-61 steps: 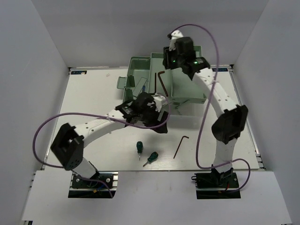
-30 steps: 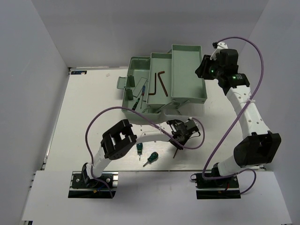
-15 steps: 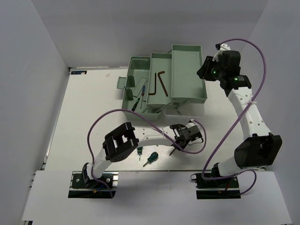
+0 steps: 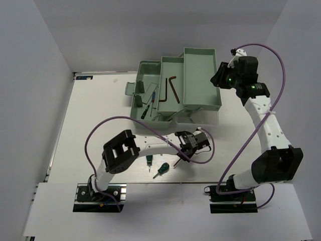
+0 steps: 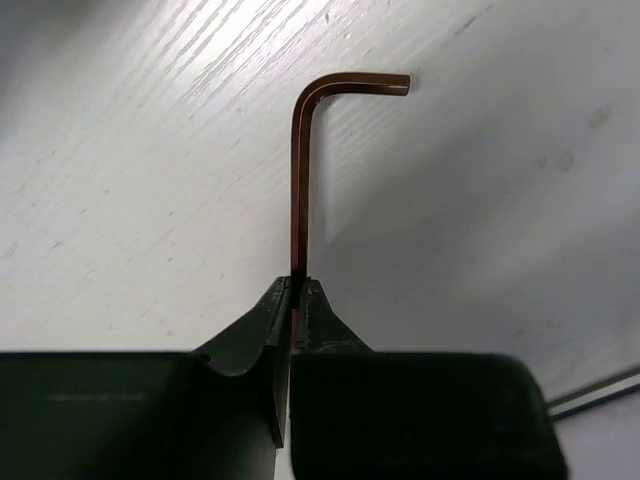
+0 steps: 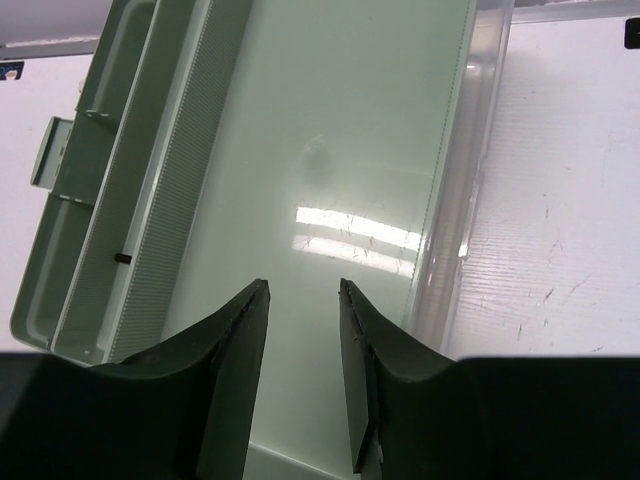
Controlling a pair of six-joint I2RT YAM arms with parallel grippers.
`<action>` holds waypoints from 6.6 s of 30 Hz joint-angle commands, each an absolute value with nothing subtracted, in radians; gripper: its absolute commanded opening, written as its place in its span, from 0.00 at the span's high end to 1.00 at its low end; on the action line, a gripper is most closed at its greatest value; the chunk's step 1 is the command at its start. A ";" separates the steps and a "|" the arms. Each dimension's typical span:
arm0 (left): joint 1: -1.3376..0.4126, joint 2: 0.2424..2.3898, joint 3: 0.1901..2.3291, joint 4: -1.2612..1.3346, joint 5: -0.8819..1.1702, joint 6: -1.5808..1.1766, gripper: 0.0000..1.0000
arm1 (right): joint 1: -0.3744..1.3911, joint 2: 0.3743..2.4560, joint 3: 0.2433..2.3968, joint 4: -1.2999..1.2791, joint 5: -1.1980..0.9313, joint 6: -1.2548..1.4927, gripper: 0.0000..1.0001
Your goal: Sort the tools into containers
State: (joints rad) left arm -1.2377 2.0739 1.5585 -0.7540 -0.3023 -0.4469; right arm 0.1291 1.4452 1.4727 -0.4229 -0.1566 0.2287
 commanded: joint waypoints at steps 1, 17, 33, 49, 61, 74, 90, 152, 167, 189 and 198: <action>-1.230 1.879 1.520 -0.712 -0.242 -0.408 1.00 | 0.124 1.407 1.457 -0.410 -0.153 0.227 0.60; -1.220 1.372 1.350 -0.950 -0.382 -0.445 1.00 | 0.124 1.440 1.486 -0.420 -0.132 0.204 0.60; -0.908 1.512 1.540 -0.750 -0.454 -0.446 1.00 | 0.126 1.391 1.421 -0.425 -0.270 0.080 0.61; -0.652 2.115 2.256 -0.821 -0.203 -0.295 1.00 | 0.136 1.170 1.189 -0.563 -0.863 -0.409 0.49; -0.623 1.959 2.119 -0.776 -0.149 -0.285 0.24 | 0.375 1.198 1.114 -0.935 -1.039 -1.000 0.33; -0.644 1.125 1.143 -0.811 -0.203 -0.555 0.56 | 0.825 1.416 0.963 -0.839 -0.749 -1.364 0.15; -0.644 0.988 0.835 -0.749 -0.138 -0.673 0.23 | 1.081 1.585 0.850 -0.278 -0.419 -0.957 0.26; -0.811 1.572 0.917 -0.617 -0.015 -0.600 0.23 | 0.339 1.618 1.758 -0.738 -0.164 -0.552 0.26; -0.928 1.472 1.046 -0.668 -0.045 -0.502 0.82 | 0.281 1.523 1.677 -0.701 -0.293 -0.453 0.40; -0.752 2.144 2.435 -0.613 0.112 -0.301 0.88 | 0.103 1.375 1.439 -0.543 -0.078 -0.101 0.54; -0.713 2.161 2.318 -0.545 0.195 -0.321 0.33 | 0.049 1.348 1.370 -0.541 -0.107 -0.068 0.49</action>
State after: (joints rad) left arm -0.7235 2.2463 2.3230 -0.5434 0.1368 -0.3260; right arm 0.0647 1.3563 1.3785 -0.5720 -0.0891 -0.0986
